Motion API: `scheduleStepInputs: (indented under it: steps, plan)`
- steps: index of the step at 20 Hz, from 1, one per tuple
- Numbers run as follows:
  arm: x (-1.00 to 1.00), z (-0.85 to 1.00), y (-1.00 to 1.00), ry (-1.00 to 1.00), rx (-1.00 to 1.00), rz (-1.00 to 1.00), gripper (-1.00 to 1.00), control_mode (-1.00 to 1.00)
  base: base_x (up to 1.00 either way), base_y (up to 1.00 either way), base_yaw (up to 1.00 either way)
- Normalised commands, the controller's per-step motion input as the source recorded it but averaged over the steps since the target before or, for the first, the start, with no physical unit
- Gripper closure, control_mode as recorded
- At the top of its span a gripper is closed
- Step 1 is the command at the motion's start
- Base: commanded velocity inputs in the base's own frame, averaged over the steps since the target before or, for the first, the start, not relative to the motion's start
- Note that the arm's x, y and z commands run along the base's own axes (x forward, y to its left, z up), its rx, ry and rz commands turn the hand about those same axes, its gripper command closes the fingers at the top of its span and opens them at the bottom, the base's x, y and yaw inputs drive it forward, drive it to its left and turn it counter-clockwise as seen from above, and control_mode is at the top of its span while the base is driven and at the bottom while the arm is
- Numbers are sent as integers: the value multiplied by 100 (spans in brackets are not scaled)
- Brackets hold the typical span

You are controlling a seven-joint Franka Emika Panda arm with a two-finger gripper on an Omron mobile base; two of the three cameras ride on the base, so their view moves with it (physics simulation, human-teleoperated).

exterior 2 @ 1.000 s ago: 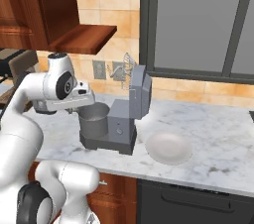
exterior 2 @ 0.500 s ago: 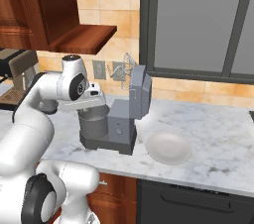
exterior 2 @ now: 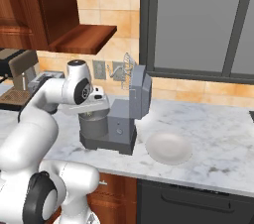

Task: Add butter and sugar cubes to the stand mixer bowl and then turn on the stand mixer to begin making frosting.

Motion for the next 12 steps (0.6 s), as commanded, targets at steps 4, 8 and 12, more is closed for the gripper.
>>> scheduleStepInputs:
  steps: [4, 8, 12]
  plan:
    - [0, -12, -6, 0, 0, 0, -100, -100, 0, 0, 0]
    - [0, 0, 0, 0, 0, 0, -100, -100, 0, 0, 0]
    - [-4, 19, 0, -2, 0, 0, -100, -100, 0, 0, 0]
